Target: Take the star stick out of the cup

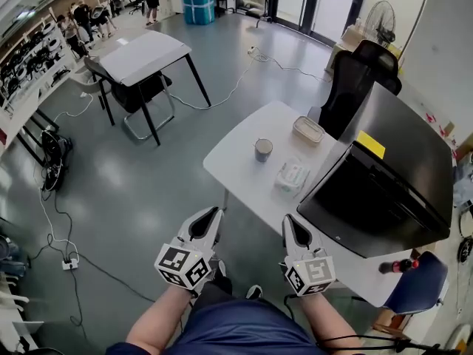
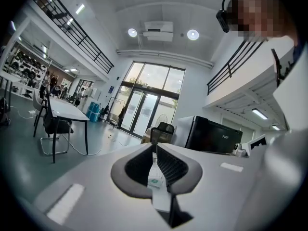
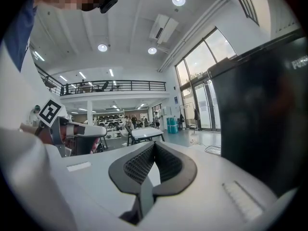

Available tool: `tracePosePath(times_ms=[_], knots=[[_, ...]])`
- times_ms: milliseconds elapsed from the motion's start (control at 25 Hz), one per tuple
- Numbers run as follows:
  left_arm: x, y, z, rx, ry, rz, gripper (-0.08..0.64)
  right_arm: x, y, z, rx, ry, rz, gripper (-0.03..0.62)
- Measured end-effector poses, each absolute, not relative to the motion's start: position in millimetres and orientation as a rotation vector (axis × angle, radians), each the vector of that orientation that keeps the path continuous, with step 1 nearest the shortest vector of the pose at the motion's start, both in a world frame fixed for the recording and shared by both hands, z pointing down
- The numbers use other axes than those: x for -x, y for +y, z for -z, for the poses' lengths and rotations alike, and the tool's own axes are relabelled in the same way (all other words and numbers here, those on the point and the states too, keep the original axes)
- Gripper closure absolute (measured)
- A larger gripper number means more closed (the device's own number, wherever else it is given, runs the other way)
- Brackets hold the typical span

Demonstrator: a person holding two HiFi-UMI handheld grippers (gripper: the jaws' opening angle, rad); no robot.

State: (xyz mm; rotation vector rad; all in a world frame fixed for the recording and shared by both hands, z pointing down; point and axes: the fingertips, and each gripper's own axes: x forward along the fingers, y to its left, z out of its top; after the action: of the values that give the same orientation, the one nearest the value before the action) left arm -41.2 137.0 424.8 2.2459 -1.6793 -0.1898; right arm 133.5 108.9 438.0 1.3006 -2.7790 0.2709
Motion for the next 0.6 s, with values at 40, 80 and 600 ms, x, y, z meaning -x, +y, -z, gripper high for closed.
tracePosePath(times_ms=[40, 80, 600], knots=[[47, 131, -424, -2.252, -1.671, 0.191, 0.535, -129, 104, -437, -1.314, -2.772, -0.270, 0.586], [53, 124, -424, -2.256, -1.664, 0.191, 0.535, -124, 99, -437, -1.327, -2.765, -0.269, 0.586], [118, 61, -445, -2.290, -1.519, 0.201, 0.536, -75, 55, -444, -1.503, -2.629, -0.267, 0.586]])
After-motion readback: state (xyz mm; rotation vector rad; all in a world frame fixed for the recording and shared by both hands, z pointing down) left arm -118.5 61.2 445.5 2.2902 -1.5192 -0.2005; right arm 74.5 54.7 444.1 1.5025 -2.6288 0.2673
